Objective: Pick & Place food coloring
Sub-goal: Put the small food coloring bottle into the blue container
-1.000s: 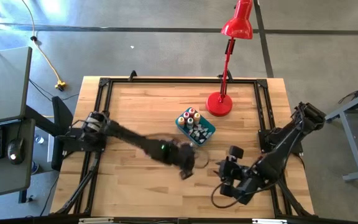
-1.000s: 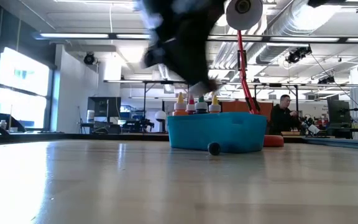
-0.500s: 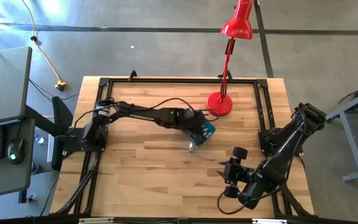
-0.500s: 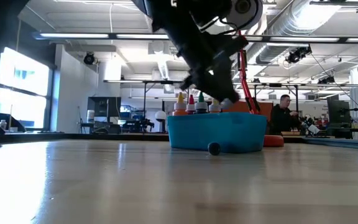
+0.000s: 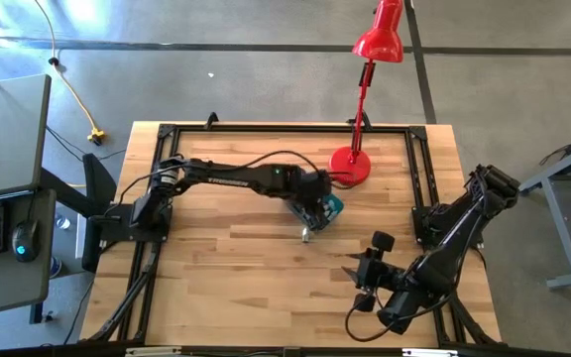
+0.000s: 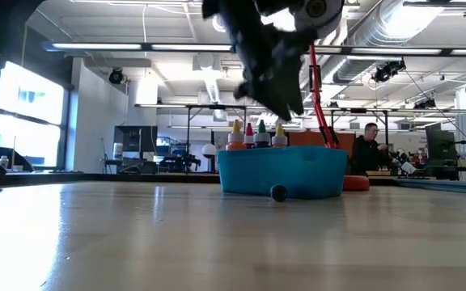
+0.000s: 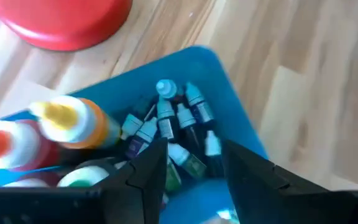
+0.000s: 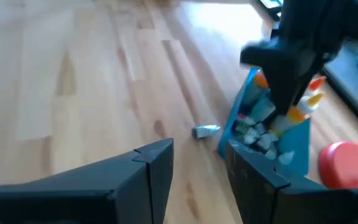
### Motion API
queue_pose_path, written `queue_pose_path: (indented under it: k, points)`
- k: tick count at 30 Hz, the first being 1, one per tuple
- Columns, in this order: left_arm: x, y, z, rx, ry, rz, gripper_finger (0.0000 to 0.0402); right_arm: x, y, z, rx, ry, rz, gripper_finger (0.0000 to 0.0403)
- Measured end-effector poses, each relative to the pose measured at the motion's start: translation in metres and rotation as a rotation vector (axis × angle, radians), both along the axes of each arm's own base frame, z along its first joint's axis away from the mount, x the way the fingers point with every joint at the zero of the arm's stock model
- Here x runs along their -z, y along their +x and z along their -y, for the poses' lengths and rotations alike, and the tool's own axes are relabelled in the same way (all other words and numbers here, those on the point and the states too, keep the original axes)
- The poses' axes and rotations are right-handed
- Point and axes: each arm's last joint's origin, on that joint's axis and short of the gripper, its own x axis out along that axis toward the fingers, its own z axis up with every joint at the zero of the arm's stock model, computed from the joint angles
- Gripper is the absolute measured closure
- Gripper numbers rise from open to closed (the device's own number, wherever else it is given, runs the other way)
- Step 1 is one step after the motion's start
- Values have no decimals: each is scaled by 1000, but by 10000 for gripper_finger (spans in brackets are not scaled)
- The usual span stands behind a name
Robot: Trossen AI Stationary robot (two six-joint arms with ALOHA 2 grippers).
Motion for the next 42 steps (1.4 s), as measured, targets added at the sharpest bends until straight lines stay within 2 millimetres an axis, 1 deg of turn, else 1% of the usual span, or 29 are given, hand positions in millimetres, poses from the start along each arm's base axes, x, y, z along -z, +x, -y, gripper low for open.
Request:
queue_pose_path:
  k: [2,6,10,13,16,19,21,23,25,27,30,34,42]
  points:
    - [-23,-4,3,-1,-13,-32,255,2,4,1,20,-24,16,265]
    - [-78,-23,10,-52,23,-121,270,12,18,5,58,-17,-4,265]
    - [-130,-46,22,-96,109,-109,286,30,47,12,124,32,-12,265]
    - [-154,-68,33,-96,131,-19,292,47,72,22,177,97,-29,265]
    - [-174,-91,42,-85,123,21,294,67,97,35,226,153,-54,265]
    - [-182,-106,52,-86,146,10,294,92,117,46,259,206,-95,265]
    - [-183,-113,57,-85,184,-13,294,109,129,53,269,254,-135,265]
    - [-185,-116,62,-84,209,-9,294,122,136,58,280,308,-170,265]
    - [-184,-120,66,-70,232,-34,294,130,144,66,317,358,-167,265]
    - [-184,-121,67,-64,245,-34,294,133,147,75,354,400,-173,265]
    - [-184,-121,66,-66,249,-44,294,130,149,86,431,432,-148,265]
    - [-184,-122,66,-46,272,-56,294,127,151,91,501,430,-79,265]
    - [-183,-122,66,-29,285,-62,294,131,147,101,569,422,-126,265]
